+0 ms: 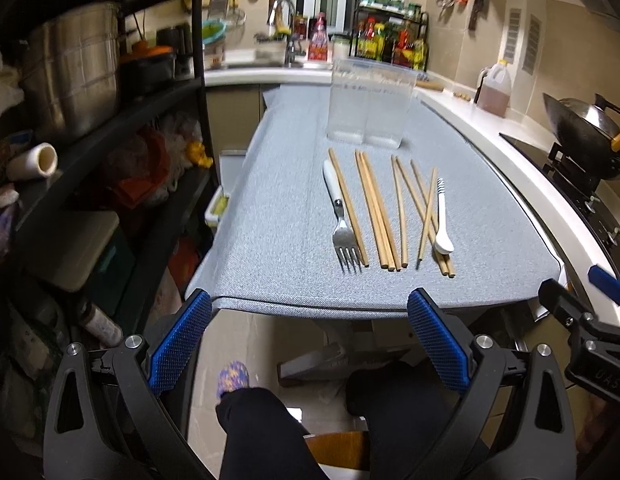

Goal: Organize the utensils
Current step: 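Move the left tool toward the fork while the right tool approaches the white spoon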

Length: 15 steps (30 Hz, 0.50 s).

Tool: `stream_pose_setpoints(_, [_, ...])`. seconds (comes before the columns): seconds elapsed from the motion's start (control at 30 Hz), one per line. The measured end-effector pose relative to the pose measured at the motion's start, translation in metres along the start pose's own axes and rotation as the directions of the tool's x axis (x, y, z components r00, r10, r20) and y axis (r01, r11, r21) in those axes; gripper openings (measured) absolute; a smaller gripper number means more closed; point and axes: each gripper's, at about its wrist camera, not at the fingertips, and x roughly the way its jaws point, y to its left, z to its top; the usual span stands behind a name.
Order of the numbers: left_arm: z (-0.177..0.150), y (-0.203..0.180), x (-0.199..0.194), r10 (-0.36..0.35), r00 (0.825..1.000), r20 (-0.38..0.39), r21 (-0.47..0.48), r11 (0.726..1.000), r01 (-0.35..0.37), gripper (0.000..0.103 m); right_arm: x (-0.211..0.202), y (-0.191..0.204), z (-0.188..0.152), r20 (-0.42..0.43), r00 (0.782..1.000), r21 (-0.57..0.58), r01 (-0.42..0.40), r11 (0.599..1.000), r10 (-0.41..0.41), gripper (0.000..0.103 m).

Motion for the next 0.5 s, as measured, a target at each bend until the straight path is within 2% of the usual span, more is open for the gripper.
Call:
stream_pose_setpoints(0.13, [0.012, 0.009, 0.029, -0.026, 0.997, -0.076, -0.049, 0.999, 0.023, 0.095, 0.027, -0.003, 0.007, -0.037, 0.999, 0.038, -0.023, 0.999, 0.025, 0.098])
stream_pose_setpoints(0.27, [0.022, 0.014, 0.051, -0.065, 0.994, -0.094, -0.083, 0.995, 0.057, 0.095, 0.052, -0.007, 0.019, -0.032, 0.996, 0.109, -0.077, 0.991, 0.081, 0.098])
stream_pose_setpoints(0.37, [0.024, 0.013, 0.067, -0.063, 0.994, -0.092, -0.081, 0.995, 0.056, 0.095, 0.073, -0.005, 0.024, -0.026, 0.991, 0.142, -0.123, 0.982, 0.128, 0.097])
stream_pose_setpoints(0.4, [0.025, 0.012, 0.07, -0.065, 0.993, -0.095, -0.078, 0.995, 0.058, 0.093, 0.081, -0.004, 0.025, -0.03, 0.989, 0.146, -0.136, 0.98, 0.142, 0.087])
stream_pose_setpoints(0.5, [0.024, 0.008, 0.081, -0.056, 0.993, -0.103, -0.061, 0.997, 0.05, 0.091, 0.103, 0.001, 0.027, -0.065, 0.984, 0.168, -0.153, 0.974, 0.166, 0.067])
